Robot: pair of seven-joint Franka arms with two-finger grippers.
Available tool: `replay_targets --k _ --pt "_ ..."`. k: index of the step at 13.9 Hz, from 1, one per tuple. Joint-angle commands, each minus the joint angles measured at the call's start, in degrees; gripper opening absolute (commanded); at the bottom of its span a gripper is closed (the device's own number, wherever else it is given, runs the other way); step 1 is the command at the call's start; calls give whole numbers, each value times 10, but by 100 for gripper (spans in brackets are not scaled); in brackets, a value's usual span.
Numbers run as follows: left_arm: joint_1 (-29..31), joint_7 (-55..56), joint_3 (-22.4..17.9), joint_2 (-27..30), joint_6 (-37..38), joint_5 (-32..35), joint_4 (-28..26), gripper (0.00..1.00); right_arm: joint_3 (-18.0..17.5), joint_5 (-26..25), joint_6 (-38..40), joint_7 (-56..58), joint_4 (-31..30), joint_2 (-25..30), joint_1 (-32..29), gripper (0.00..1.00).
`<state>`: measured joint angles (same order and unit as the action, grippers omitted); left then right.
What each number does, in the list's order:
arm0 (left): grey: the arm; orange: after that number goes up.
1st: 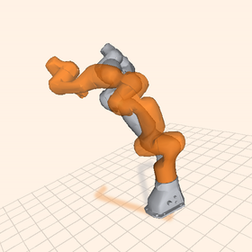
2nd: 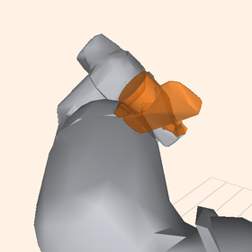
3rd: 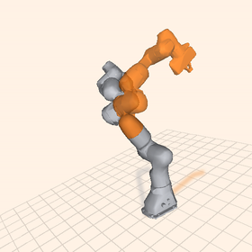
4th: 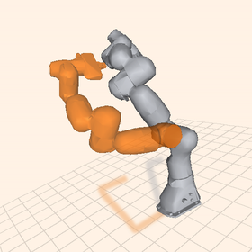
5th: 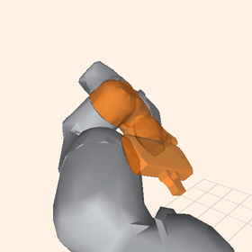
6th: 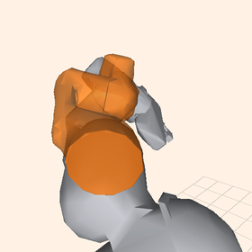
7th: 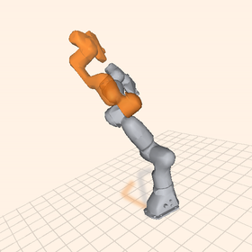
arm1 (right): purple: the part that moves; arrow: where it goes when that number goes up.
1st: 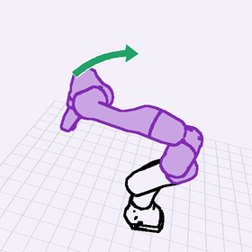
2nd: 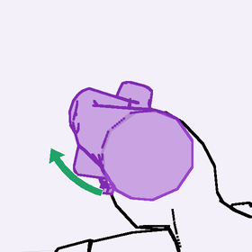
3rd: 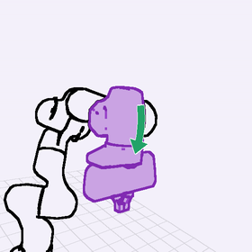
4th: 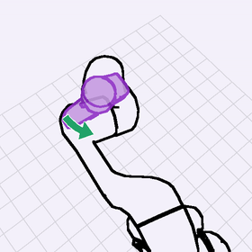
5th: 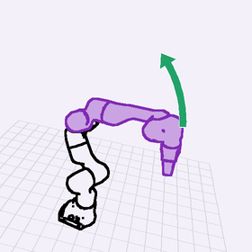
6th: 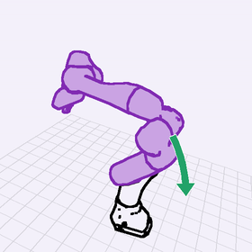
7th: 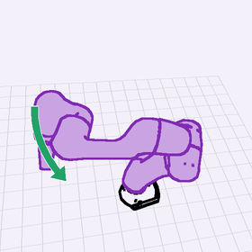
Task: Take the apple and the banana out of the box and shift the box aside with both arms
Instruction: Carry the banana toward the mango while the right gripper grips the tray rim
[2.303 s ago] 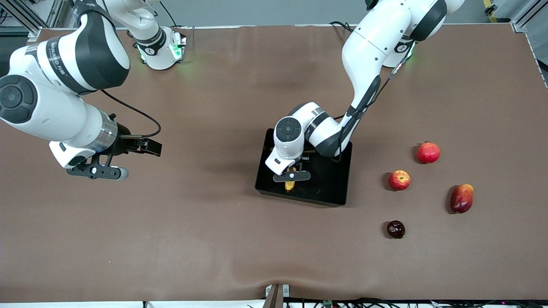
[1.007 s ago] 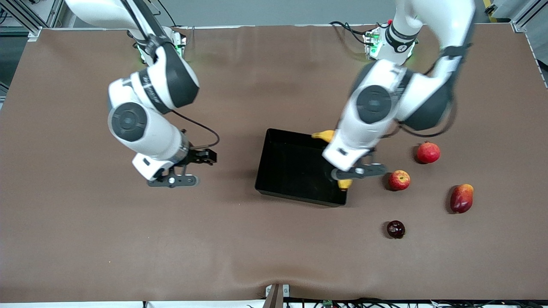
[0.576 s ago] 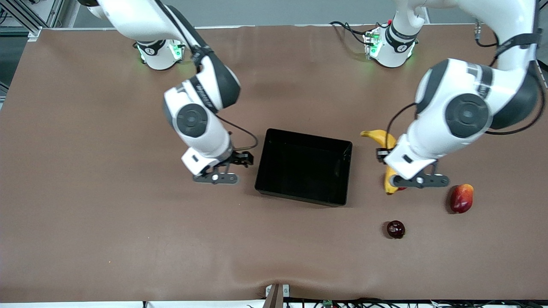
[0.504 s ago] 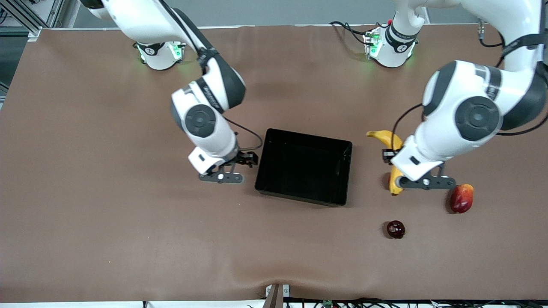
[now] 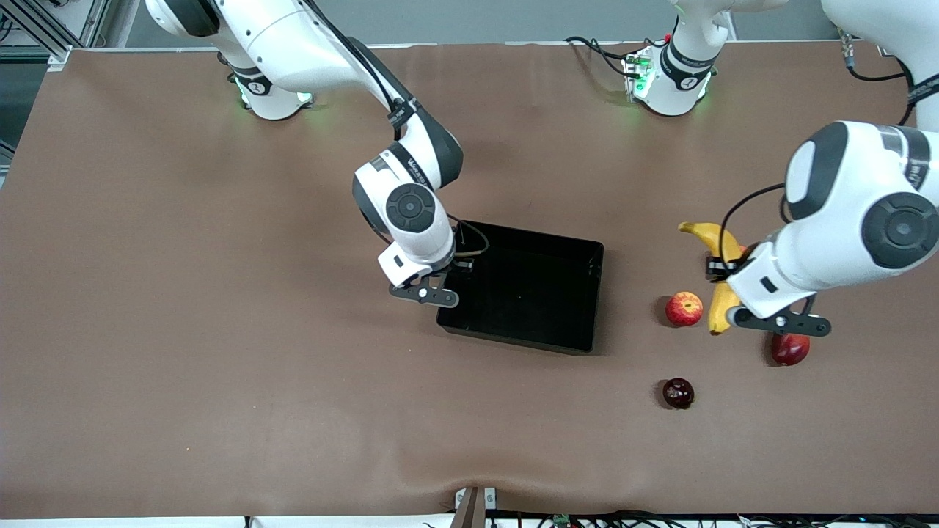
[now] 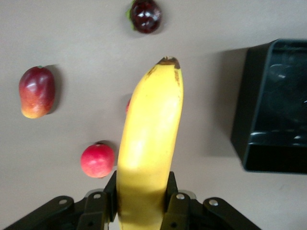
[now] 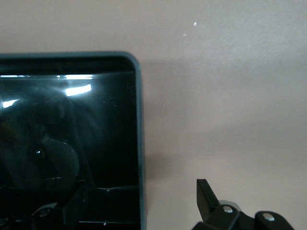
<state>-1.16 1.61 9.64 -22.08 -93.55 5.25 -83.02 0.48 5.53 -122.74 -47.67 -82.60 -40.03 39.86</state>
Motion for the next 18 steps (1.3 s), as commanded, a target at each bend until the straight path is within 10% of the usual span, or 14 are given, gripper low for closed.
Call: replay_targets --k 1,9,11,18 --pt "44 -73 3 19 3 25 -35 0 5 -3 0 -12 9 -8 11 100" --pt "148 -313 4 10 -101 25 -111 0 5 -3 -30 -11 9 -51 14 99" --pt "164 -376 5 -8 -139 25 -120 0 5 2 -30 -4 9 -52 14 0" --pt "185 -560 6 -84 -283 12 -112 0 5 0 -30 -6 9 -52 14 0"
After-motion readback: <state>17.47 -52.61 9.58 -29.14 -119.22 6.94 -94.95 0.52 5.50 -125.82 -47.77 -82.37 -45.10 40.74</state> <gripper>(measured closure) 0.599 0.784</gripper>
